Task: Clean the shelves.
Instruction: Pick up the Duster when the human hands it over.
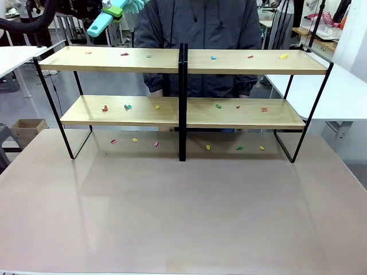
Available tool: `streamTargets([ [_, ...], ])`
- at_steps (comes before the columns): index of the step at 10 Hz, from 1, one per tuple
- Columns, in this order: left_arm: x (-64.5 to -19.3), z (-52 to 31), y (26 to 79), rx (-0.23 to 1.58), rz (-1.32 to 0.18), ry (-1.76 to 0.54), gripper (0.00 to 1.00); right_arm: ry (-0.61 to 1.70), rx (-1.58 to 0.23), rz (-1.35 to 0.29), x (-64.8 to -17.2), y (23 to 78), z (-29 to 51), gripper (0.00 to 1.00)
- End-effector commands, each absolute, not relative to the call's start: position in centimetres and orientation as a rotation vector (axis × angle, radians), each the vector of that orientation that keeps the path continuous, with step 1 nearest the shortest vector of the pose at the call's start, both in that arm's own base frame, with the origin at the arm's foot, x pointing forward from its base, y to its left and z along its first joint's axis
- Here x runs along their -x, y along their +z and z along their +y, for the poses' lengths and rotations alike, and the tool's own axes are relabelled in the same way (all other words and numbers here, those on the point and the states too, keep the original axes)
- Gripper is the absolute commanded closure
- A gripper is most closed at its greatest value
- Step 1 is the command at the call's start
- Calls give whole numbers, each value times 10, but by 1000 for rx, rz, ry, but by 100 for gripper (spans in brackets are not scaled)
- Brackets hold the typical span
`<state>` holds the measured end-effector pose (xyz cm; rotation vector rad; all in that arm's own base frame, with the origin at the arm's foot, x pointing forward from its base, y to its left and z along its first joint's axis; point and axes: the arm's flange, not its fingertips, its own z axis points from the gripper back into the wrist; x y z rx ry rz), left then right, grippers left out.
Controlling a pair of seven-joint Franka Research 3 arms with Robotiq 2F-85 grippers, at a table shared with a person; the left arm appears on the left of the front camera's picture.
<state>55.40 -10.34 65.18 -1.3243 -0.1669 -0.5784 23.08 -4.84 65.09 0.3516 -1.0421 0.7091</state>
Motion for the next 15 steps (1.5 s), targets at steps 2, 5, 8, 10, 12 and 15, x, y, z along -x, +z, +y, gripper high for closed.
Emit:
streamTargets([
  [2, -552, -104, 657, 1321, -167, -573, 100, 710, -352, -1043, -231, 652, -48, 0],
  [5, -516, -68, 668, 1214, -35, -706, 88, 710, -352, -1043, -231, 652, -48, 0],
  [8, -449, 44, 646, 892, 35, -765, 88, 710, -352, -1043, -231, 652, -48, 0],
  [10, -392, 117, 641, 963, -151, -712, 88, 710, -352, -1043, -231, 652, -48, 0],
  [12, -326, 184, 604, 1034, -179, -706, 88, 710, -352, -1043, -231, 652, -48, 0],
  [15, -273, 242, 549, 1203, -421, -587, 88, 710, -352, -1043, -231, 652, -48, 0],
])
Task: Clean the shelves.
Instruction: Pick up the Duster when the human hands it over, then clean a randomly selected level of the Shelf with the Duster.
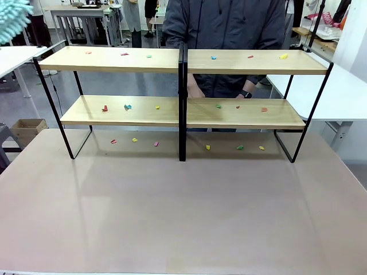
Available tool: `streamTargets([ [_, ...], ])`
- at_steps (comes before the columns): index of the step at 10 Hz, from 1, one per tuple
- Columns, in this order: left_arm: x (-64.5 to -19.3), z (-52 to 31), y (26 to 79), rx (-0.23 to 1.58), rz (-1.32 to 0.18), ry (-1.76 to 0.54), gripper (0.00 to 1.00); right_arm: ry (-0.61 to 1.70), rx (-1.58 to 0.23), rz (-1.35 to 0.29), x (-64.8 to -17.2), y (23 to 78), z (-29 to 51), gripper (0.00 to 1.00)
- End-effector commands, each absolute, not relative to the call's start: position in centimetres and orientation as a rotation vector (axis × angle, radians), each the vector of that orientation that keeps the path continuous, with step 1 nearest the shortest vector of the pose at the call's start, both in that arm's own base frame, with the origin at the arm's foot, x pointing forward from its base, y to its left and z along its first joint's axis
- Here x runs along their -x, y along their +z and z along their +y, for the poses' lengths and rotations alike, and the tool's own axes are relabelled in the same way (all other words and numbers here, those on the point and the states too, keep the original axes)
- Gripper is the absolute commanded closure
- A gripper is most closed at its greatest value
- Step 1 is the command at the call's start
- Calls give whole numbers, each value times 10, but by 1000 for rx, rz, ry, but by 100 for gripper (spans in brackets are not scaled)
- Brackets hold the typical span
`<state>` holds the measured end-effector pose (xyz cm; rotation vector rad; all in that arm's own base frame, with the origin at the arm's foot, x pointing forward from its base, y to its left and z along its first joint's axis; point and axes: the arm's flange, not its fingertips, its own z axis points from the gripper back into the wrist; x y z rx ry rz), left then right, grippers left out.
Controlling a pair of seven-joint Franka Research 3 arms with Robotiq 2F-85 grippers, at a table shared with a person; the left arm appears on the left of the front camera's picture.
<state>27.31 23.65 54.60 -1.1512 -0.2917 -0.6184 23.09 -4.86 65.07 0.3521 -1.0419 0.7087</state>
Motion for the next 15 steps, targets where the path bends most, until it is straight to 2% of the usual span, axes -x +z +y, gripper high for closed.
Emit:
streamTargets([
  [1, -293, 220, 569, 1093, -227, -661, 88, 710, -352, -1043, -231, 652, -48, 0],
  [15, -296, 219, 569, 1095, -229, -655, 88, 710, -352, -1043, -231, 652, -48, 0],
])
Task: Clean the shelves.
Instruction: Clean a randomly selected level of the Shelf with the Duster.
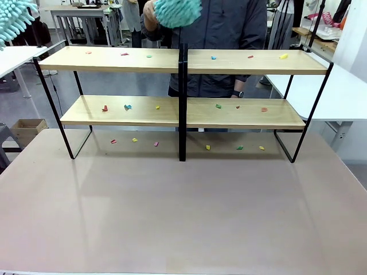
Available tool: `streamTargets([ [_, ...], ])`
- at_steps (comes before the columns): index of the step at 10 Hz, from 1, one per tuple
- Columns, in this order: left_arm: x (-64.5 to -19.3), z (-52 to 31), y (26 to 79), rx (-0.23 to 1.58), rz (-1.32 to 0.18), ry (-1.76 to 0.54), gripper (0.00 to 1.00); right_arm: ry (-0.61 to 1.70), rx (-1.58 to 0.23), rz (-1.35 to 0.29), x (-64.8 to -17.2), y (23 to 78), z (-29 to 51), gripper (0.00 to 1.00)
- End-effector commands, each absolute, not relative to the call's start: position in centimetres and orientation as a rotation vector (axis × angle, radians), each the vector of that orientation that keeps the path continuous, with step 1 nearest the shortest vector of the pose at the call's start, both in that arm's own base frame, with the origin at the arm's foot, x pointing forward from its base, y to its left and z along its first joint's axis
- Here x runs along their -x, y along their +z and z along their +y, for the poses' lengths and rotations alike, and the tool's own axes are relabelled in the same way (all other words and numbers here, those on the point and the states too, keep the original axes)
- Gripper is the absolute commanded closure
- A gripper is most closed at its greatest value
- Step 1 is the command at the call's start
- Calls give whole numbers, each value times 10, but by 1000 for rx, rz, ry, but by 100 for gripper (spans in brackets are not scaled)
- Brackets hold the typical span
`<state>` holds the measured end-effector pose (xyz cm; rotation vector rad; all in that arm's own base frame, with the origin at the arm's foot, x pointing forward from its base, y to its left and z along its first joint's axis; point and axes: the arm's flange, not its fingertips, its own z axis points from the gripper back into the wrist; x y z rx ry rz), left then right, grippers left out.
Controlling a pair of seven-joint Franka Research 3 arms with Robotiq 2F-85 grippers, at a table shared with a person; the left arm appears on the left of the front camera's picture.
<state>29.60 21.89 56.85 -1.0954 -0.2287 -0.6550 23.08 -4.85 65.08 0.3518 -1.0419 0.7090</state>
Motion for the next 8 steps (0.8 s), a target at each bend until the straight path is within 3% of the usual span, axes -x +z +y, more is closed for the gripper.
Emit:
streamTargets([
  [1, -308, 203, 584, 1088, -198, -636, 88, 710, -352, -1043, -231, 652, -48, 0],
  [4, -330, 143, 633, 1008, -116, -766, 88, 710, -352, -1043, -231, 652, -48, 0],
  [5, -334, 175, 636, 1032, -113, -712, 88, 710, -352, -1043, -231, 652, -48, 0],
  [8, -270, 262, 587, 1059, -42, -748, 88, 710, -352, -1043, -231, 652, -48, 0],
])
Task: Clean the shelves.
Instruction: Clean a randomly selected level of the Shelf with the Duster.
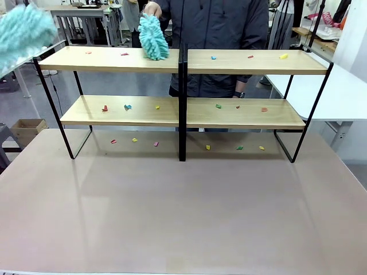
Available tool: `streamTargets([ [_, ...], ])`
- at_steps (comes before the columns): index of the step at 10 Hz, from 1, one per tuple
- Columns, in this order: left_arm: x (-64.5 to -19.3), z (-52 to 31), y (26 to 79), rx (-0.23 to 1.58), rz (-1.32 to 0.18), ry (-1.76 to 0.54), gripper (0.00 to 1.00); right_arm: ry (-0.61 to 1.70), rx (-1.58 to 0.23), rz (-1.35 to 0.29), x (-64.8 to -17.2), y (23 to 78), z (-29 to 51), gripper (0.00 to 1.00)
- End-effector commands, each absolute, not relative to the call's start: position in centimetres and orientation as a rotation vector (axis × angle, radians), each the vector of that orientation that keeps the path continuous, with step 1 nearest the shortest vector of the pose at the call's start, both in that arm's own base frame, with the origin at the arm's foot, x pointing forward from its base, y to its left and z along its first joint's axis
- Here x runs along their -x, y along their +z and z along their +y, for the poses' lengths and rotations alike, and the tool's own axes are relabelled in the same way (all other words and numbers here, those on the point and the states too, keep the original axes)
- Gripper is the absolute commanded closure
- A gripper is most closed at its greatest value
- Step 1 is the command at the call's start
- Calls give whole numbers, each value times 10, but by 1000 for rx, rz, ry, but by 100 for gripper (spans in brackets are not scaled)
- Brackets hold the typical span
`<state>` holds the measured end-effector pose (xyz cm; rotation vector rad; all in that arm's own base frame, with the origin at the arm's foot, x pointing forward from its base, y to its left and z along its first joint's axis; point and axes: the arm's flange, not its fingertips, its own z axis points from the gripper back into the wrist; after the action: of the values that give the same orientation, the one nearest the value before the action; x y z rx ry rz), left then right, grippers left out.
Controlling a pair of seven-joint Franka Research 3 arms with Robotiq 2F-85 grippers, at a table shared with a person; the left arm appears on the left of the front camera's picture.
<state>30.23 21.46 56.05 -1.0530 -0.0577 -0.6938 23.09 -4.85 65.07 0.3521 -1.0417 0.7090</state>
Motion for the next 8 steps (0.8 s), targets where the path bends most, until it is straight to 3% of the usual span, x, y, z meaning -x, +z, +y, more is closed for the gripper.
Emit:
streamTargets([
  [1, -241, 279, 575, 989, -43, -791, 88, 710, -352, -1043, -231, 652, -48, 0],
  [4, -197, 320, 540, 992, -62, -916, 88, 710, -352, -1043, -231, 652, -48, 0],
  [8, -196, 306, 503, 972, -70, -871, 88, 710, -352, -1043, -231, 652, -48, 0],
])
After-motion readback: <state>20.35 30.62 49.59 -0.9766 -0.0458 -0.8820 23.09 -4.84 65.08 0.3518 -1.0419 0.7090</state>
